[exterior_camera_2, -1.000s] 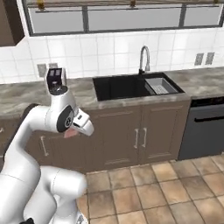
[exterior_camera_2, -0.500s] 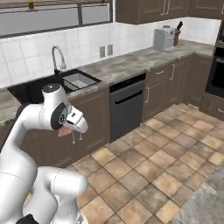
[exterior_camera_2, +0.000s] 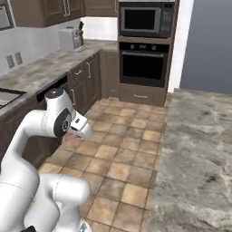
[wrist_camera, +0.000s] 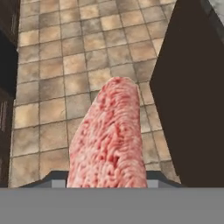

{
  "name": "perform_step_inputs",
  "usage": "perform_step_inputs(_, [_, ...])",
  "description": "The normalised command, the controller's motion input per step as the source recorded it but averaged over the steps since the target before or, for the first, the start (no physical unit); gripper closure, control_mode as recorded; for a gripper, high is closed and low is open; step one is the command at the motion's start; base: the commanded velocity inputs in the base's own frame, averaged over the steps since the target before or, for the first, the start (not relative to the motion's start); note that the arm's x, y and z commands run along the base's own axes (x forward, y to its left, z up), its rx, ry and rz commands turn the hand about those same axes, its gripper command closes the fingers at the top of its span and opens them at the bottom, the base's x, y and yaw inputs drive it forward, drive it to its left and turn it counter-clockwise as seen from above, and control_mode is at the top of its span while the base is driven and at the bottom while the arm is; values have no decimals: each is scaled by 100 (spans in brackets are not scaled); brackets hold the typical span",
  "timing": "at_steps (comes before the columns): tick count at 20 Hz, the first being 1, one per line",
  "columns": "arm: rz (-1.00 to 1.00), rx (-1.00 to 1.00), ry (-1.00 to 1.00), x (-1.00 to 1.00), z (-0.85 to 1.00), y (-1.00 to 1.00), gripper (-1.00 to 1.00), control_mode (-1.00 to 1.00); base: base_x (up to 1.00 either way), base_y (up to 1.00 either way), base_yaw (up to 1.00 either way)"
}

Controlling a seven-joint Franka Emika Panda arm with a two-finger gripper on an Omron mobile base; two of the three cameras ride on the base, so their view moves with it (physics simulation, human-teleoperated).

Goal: Take the steak from the fridge and place it on the digital scale on the counter by the fridge. Wait a few seconds for a reading, then move it to the plate on the dining counter.

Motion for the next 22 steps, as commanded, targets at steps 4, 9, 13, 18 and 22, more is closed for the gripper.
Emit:
perform_step_inputs(4, [0,0,0,0,0,0,100,100,76,70,-68])
perform_step_inputs(9, [0,0,0,0,0,0,100,100,93,78,-63])
perform_step_inputs(13, [0,0,0,0,0,0,100,100,99,67,-60])
perform_step_inputs(18, [0,0,0,0,0,0,100,100,96,61,-59])
perform_step_inputs(22, [0,0,0,0,0,0,100,100,95,73,-59])
